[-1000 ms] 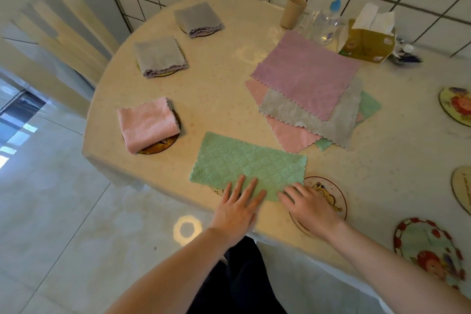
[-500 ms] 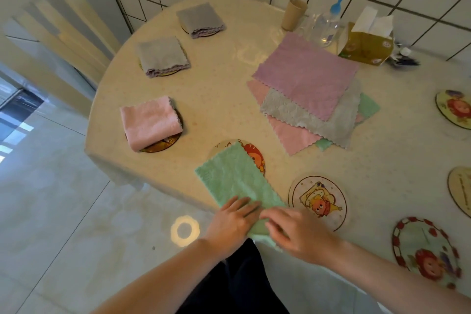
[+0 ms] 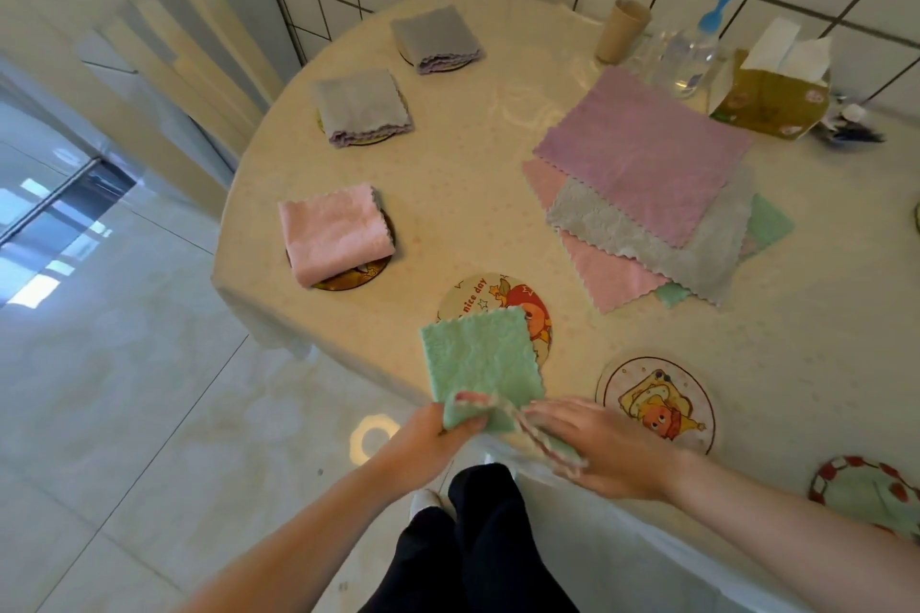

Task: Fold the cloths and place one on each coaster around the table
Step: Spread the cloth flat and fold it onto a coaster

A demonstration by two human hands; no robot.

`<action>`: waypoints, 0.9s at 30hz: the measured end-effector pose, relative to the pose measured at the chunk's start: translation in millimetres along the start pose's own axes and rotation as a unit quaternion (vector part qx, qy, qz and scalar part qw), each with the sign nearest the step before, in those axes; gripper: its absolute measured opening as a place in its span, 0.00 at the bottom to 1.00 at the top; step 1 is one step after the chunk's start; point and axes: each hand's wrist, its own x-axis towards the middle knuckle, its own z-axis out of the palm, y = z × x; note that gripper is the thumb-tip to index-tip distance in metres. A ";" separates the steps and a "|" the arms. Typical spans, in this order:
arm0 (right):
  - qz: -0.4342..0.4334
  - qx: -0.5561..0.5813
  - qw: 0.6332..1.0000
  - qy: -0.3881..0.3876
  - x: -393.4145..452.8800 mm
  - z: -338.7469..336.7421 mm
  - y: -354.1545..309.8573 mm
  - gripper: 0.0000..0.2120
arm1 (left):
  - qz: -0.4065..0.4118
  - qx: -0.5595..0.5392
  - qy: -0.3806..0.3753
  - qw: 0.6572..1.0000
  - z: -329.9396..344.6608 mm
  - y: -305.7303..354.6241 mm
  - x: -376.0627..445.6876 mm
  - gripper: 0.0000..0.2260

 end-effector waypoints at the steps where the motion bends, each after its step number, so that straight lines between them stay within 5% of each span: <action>1: 0.047 0.072 0.996 0.017 3.4 -6.4 -4.4 0.28 | -0.028 -0.085 0.029 0.996 -2.9 4.7 3.6 0.09; 5: 0.167 0.364 0.899 0.175 27.5 -14.0 -10.2 0.12 | -0.135 -0.200 0.101 0.965 -14.5 14.4 17.4 0.09; 8: 0.242 0.420 0.857 0.176 48.7 -14.7 -3.7 0.06 | -0.177 -0.266 0.155 0.935 -18.4 10.6 24.7 0.12; 18: 0.288 0.392 0.862 0.138 69.6 -17.6 7.7 0.05 | -0.190 -0.235 0.235 0.924 -11.2 -0.6 27.1 0.10; 24: 0.334 0.317 0.875 0.151 76.9 -19.8 0.0 0.07 | -0.198 -0.123 0.325 0.917 -7.9 -9.4 21.3 0.11; 27: 0.351 0.319 0.865 0.165 74.9 -20.5 -5.2 0.07 | -0.181 -0.058 0.309 0.932 -7.6 -5.1 12.8 0.14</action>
